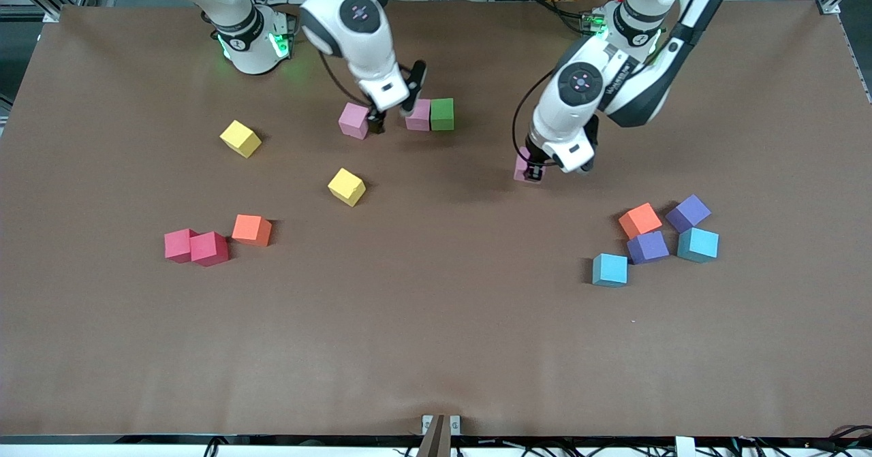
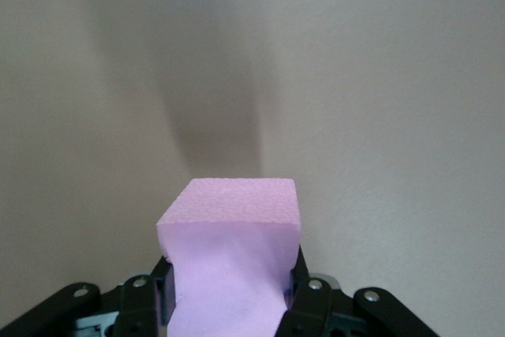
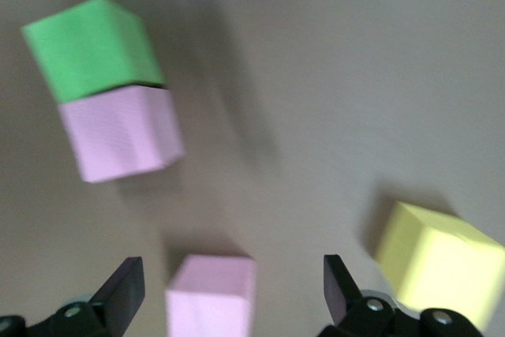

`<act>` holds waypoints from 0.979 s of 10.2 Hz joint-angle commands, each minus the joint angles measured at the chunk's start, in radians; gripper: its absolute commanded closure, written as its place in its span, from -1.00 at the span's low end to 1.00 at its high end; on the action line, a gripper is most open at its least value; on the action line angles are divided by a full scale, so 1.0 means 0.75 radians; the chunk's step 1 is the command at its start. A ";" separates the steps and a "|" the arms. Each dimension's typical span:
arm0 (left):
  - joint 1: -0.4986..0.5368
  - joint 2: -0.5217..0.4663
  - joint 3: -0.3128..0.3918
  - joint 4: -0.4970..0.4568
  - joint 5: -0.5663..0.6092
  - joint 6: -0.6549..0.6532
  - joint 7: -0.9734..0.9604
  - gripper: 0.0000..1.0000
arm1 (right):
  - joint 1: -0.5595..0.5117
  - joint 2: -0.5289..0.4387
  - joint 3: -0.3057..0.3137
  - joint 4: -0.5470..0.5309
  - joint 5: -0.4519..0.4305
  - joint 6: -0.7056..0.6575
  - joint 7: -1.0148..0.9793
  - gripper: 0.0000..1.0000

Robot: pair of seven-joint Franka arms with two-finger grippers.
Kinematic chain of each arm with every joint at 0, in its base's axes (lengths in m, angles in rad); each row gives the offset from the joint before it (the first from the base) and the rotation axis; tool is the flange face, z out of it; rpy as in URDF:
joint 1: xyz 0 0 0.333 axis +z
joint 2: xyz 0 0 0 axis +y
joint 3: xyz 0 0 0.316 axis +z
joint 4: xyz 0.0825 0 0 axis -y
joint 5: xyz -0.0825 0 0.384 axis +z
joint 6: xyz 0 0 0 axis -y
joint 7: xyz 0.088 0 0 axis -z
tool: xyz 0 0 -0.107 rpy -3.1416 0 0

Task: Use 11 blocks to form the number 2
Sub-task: 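Carry lilac toward the row with the left gripper while the right gripper reaches orange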

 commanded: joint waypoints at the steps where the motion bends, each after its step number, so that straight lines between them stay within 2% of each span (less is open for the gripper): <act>1: -0.046 0.024 -0.023 -0.010 0.021 0.007 -0.136 0.23 | -0.218 0.024 0.013 0.142 0.001 -0.123 -0.013 -1.00; 5: -0.061 0.085 -0.121 -0.002 0.009 0.021 -0.281 0.24 | -0.560 0.067 0.016 0.208 -0.001 -0.111 0.001 -1.00; 7: -0.083 0.128 -0.142 0.000 0.007 0.041 -0.334 0.24 | -0.721 0.080 0.016 0.226 -0.001 -0.105 0.001 -1.00; 9: -0.142 0.163 -0.142 -0.008 0.005 0.058 -0.387 0.24 | -0.836 0.155 0.009 0.226 0.003 -0.030 0.001 -1.00; 10: -0.157 0.175 -0.142 -0.006 0.007 0.068 -0.406 0.24 | -0.849 0.188 -0.041 0.226 0.003 0.023 0.003 -1.00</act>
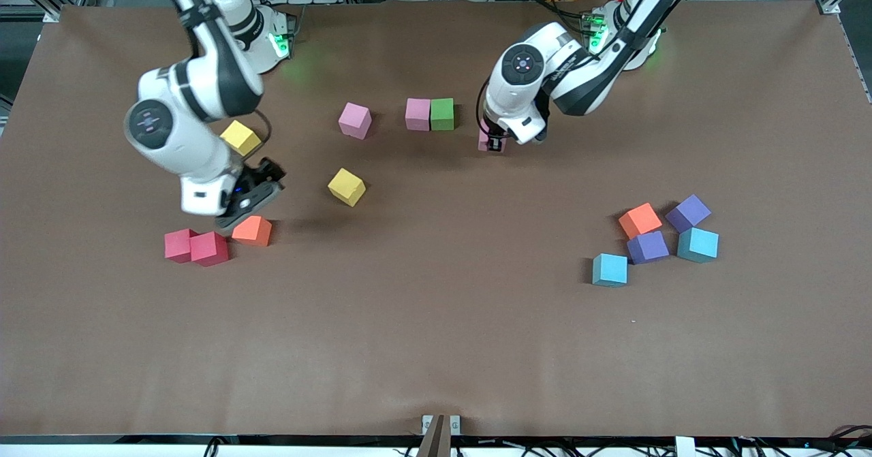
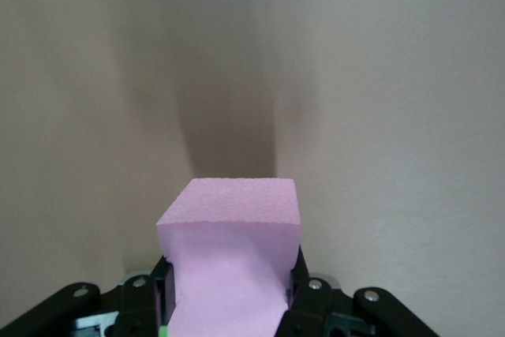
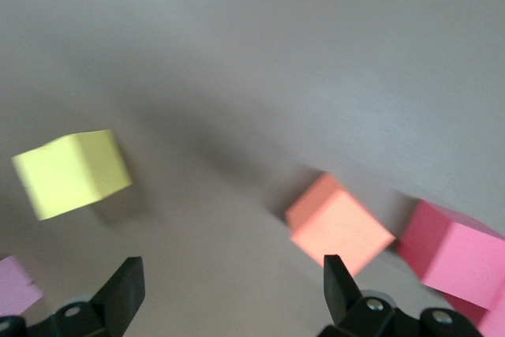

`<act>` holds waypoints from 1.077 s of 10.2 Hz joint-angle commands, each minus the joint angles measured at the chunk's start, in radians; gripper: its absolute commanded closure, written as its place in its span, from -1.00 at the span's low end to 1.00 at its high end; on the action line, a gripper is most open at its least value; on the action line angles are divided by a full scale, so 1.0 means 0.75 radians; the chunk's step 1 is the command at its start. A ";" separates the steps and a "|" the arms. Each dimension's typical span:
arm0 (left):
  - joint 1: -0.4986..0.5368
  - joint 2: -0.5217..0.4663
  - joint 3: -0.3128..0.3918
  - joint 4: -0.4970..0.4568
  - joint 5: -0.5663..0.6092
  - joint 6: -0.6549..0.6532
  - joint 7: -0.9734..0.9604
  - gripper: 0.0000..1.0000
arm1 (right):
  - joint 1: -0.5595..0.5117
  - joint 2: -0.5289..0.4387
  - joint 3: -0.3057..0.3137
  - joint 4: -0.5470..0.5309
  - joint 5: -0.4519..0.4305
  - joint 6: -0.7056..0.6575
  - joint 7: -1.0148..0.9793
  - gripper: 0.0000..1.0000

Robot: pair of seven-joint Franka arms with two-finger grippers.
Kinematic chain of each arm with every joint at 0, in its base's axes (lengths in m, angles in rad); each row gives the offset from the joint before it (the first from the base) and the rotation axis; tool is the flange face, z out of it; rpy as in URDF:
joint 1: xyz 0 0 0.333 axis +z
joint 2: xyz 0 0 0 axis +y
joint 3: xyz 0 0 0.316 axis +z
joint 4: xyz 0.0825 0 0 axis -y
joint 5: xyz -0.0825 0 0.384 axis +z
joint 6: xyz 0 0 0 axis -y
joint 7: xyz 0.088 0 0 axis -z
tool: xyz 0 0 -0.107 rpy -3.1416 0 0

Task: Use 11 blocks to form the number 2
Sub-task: 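Place lilac beside pink with the left gripper while the right gripper grasps orange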

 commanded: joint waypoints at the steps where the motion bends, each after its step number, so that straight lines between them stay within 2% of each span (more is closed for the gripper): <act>1: -0.031 0.029 -0.007 0.002 0.007 0.048 -0.082 0.24 | -0.032 0.109 -0.084 0.031 0.005 0.099 0.028 -1.00; 6: -0.058 0.050 -0.009 -0.002 0.019 0.136 -0.241 0.24 | -0.038 0.132 -0.152 0.025 0.070 0.085 0.528 -1.00; 8: -0.111 0.058 -0.003 -0.006 0.019 0.149 -0.287 0.24 | -0.038 0.150 -0.195 0.017 0.170 0.085 0.539 -1.00; 11: -0.117 0.084 -0.003 -0.017 0.019 0.171 -0.307 0.24 | -0.010 0.215 -0.199 0.019 0.328 0.128 0.559 -1.00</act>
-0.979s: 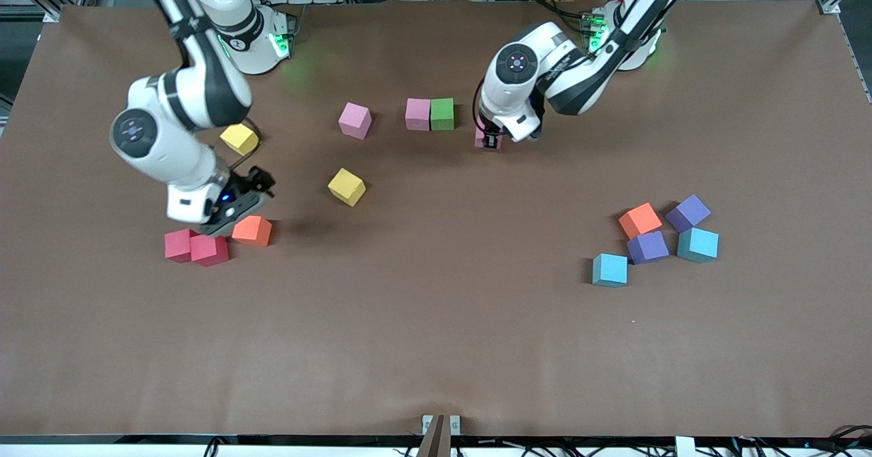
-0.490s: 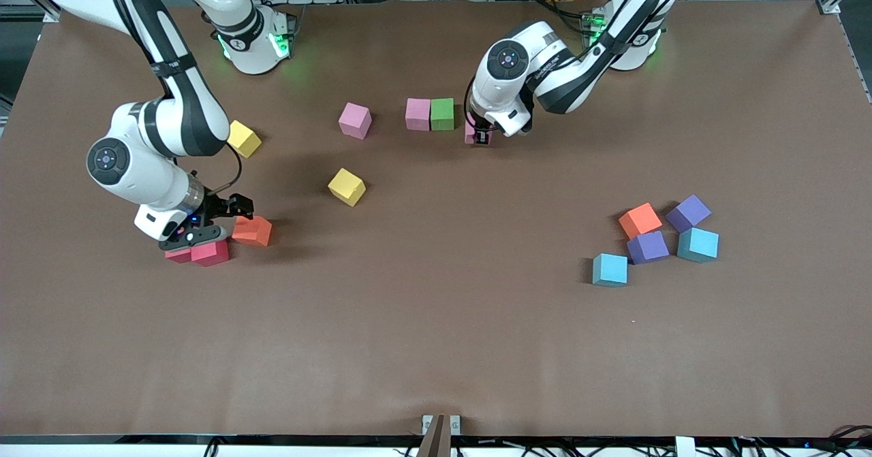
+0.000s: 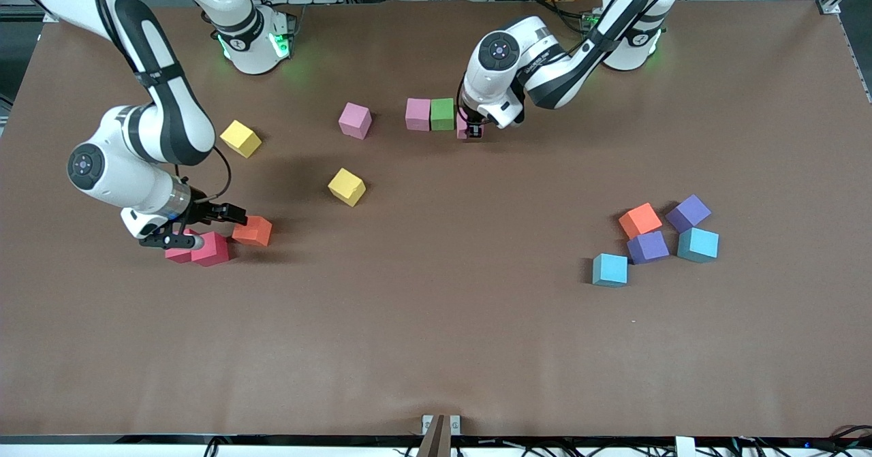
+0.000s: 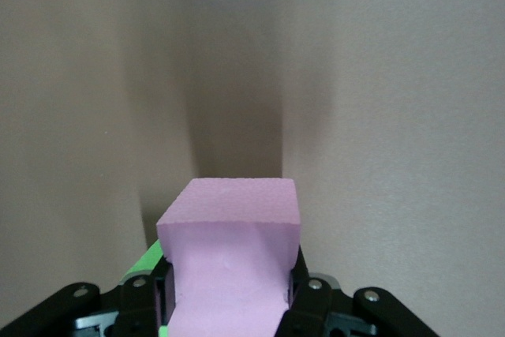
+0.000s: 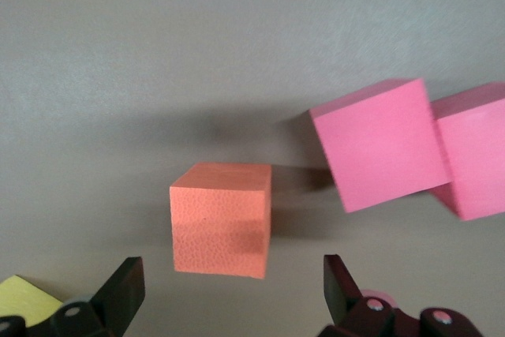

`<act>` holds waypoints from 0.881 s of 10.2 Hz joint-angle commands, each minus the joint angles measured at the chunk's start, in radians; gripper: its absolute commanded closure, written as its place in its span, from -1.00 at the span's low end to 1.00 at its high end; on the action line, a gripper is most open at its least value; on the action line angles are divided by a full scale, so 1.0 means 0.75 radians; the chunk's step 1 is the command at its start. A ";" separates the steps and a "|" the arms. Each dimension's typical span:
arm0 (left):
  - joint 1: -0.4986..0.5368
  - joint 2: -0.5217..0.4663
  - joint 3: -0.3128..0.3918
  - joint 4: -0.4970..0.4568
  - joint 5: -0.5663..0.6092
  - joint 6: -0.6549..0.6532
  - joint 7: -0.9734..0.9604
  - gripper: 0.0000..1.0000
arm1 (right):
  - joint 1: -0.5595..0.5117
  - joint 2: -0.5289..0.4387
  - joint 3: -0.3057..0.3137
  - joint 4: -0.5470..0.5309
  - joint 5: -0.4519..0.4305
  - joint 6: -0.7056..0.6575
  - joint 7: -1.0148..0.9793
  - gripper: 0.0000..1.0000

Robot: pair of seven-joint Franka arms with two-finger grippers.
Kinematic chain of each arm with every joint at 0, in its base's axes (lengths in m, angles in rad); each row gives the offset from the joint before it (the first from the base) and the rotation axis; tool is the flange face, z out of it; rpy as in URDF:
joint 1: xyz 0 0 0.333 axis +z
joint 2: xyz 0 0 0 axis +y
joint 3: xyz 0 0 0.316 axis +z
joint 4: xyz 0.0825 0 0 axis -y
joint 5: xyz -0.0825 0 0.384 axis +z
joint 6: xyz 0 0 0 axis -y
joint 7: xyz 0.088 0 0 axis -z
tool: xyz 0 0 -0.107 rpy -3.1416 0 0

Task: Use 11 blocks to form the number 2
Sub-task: 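Place lilac beside pink with the left gripper while the right gripper grasps orange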

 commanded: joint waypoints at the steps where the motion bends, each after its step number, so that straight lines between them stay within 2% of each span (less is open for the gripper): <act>1: 0.001 0.015 -0.001 -0.025 0.025 0.051 -0.029 0.23 | 0.026 0.067 0.000 0.013 0.093 0.063 0.037 -1.00; 4: -0.003 0.054 -0.001 -0.037 0.052 0.090 -0.029 0.21 | 0.074 0.163 0.002 0.001 0.111 0.270 0.064 -1.00; 9: -0.044 0.062 -0.001 -0.086 0.058 0.137 -0.029 0.21 | 0.094 0.207 0.006 -0.062 0.111 0.411 0.066 -1.00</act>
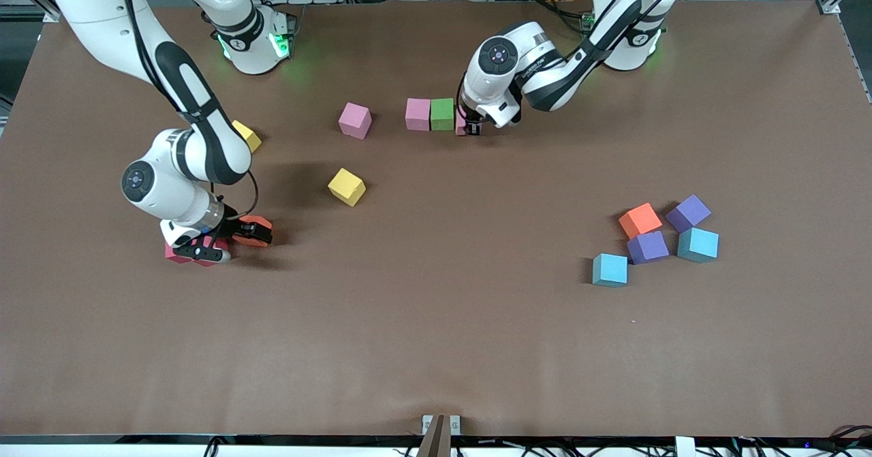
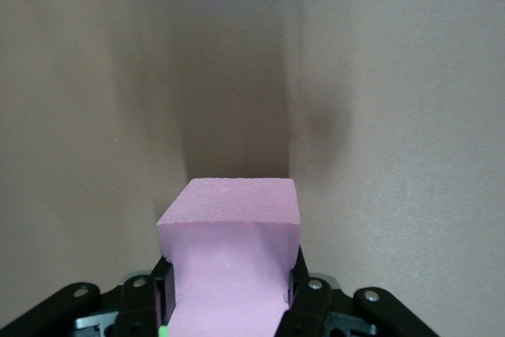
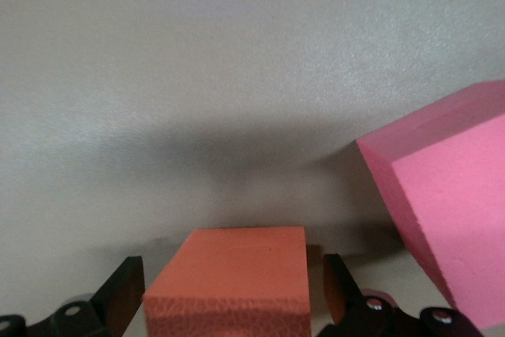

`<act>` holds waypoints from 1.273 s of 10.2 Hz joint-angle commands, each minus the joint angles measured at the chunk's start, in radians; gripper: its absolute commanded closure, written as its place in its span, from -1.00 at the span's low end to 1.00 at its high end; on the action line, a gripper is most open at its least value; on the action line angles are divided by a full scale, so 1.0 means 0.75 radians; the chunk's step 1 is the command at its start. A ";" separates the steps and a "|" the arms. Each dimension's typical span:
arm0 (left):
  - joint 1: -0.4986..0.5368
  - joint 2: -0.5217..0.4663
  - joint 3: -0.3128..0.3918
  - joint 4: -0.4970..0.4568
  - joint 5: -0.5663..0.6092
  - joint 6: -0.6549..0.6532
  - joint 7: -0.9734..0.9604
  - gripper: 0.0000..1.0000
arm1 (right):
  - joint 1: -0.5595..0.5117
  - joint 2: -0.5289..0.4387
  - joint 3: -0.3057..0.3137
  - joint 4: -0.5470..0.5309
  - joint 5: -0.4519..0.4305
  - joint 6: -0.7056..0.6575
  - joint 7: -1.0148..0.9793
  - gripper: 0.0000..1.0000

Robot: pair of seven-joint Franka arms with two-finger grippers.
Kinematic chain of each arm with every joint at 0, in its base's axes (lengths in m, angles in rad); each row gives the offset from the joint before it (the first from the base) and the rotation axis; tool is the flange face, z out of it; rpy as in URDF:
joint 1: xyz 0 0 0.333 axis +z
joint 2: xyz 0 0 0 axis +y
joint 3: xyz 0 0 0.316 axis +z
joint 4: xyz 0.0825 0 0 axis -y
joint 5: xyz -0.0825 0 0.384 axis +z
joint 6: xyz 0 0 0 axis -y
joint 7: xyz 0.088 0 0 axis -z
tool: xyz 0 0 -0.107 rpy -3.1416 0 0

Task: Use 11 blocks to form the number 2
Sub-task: 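Place lilac beside pink with the left gripper while the right gripper grasps orange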

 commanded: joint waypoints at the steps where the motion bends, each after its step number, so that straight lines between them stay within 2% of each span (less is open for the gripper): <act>1: -0.014 0.003 -0.002 -0.025 0.056 0.039 -0.028 0.21 | 0.015 -0.019 0.003 -0.029 0.027 0.013 0.012 -1.00; 4: -0.016 0.009 -0.002 -0.038 0.058 0.070 -0.028 0.18 | 0.015 -0.064 0.001 -0.039 0.027 -0.069 0.012 -0.98; 5: -0.016 0.017 -0.002 -0.036 0.058 0.080 -0.028 0.11 | 0.015 -0.066 0.001 -0.043 0.027 -0.091 0.012 -0.85; 6: -0.016 0.023 -0.002 -0.036 0.058 0.086 -0.028 0.09 | 0.015 -0.070 0.001 -0.045 0.027 -0.101 0.008 -0.59; 7: -0.018 0.030 -0.002 -0.036 0.060 0.092 -0.026 -0.08 | 0.015 -0.074 0.001 -0.043 0.025 -0.126 -0.002 -0.33; 8: -0.016 0.038 -0.002 -0.036 0.088 0.099 -0.028 -0.17 | 0.015 -0.080 0.001 -0.043 0.025 -0.134 -0.006 -0.03; 9: -0.018 0.042 -0.002 -0.036 0.097 0.099 -0.028 -0.47 | 0.019 -0.082 0.001 -0.041 0.023 -0.140 -0.006 0.25; 10: -0.018 0.044 -0.002 -0.036 0.121 0.099 -0.026 -0.99 | 0.031 -0.088 0.001 -0.033 0.019 -0.142 -0.010 0.39; 13: -0.016 0.038 -0.002 -0.038 0.183 0.097 -0.022 -1.00 | 0.062 -0.119 0.003 0.008 0.015 -0.144 -0.055 0.42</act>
